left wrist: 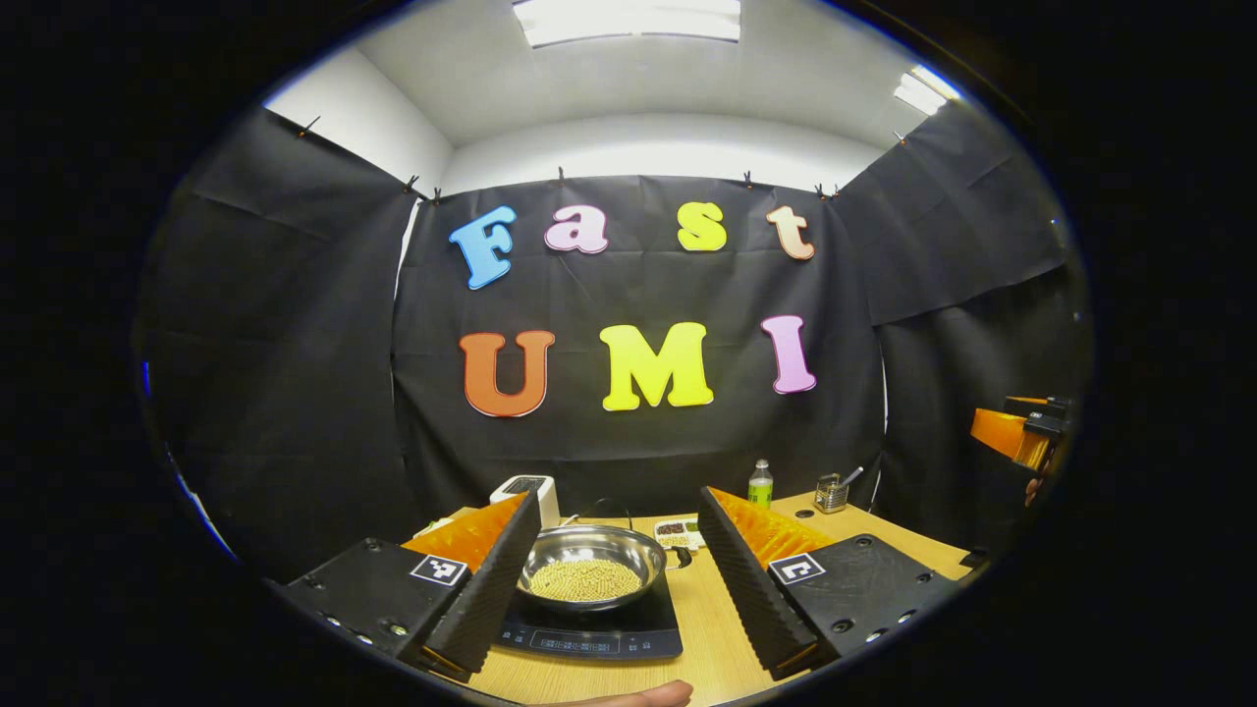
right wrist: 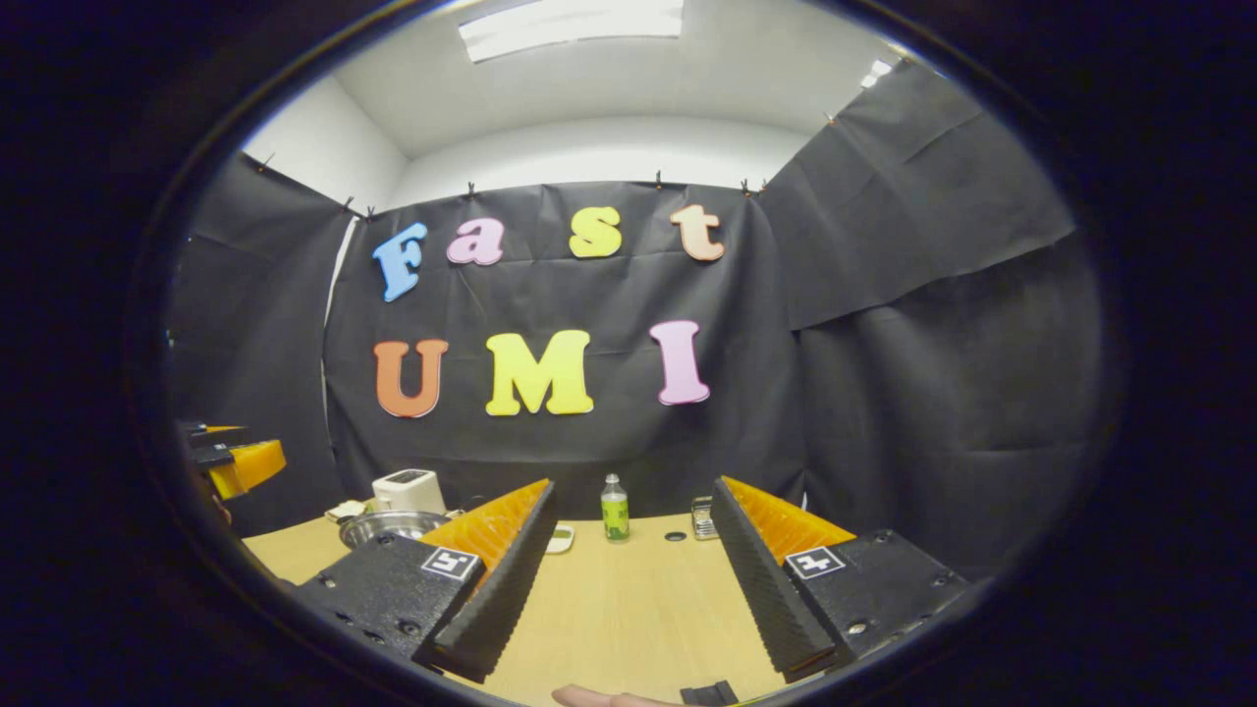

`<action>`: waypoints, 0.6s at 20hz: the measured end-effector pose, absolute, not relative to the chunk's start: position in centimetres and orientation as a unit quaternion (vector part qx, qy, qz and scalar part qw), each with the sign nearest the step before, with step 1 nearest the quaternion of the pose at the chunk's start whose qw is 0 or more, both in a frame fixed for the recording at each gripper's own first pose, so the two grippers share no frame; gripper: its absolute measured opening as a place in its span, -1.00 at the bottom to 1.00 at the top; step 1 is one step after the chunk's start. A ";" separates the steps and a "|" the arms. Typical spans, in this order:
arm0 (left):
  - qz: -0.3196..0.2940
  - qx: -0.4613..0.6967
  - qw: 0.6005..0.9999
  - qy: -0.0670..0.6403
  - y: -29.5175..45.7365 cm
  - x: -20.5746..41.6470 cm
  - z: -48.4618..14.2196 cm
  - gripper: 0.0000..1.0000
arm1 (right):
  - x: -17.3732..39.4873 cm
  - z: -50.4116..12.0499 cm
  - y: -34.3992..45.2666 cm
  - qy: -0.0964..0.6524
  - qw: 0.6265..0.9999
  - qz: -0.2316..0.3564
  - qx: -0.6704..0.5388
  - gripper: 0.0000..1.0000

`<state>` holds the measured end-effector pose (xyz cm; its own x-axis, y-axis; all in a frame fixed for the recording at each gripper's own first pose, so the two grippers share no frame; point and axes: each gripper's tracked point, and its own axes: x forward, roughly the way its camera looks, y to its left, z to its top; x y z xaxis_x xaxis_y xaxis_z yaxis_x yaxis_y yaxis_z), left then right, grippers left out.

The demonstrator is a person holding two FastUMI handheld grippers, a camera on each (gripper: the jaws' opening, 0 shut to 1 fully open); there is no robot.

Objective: First push the handle of the pot to place it horizontally, then grasp the pot with both hands and set it on the induction cooktop.

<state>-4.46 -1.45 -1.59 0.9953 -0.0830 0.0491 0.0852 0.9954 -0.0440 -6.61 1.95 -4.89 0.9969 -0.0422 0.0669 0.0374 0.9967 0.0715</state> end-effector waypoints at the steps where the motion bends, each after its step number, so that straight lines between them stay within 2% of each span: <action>1: -0.042 -0.023 0.999 -0.024 -1.4 -4.5 -1.5 0.92 | -6.6 -4.9 2.1 -0.033 0.999 -0.018 0.035 0.92; 12: -0.040 -0.024 0.999 -0.019 -1.2 -4.8 -1.8 0.92 | -6.5 -4.9 2.6 -0.027 0.999 -0.013 0.037 0.92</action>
<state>-4.85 -1.18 -1.80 0.9960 -0.0795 0.0398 0.0813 0.9956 -0.0461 -6.55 2.60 -4.86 0.9982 -0.0274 0.0535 0.0234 0.9970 0.0744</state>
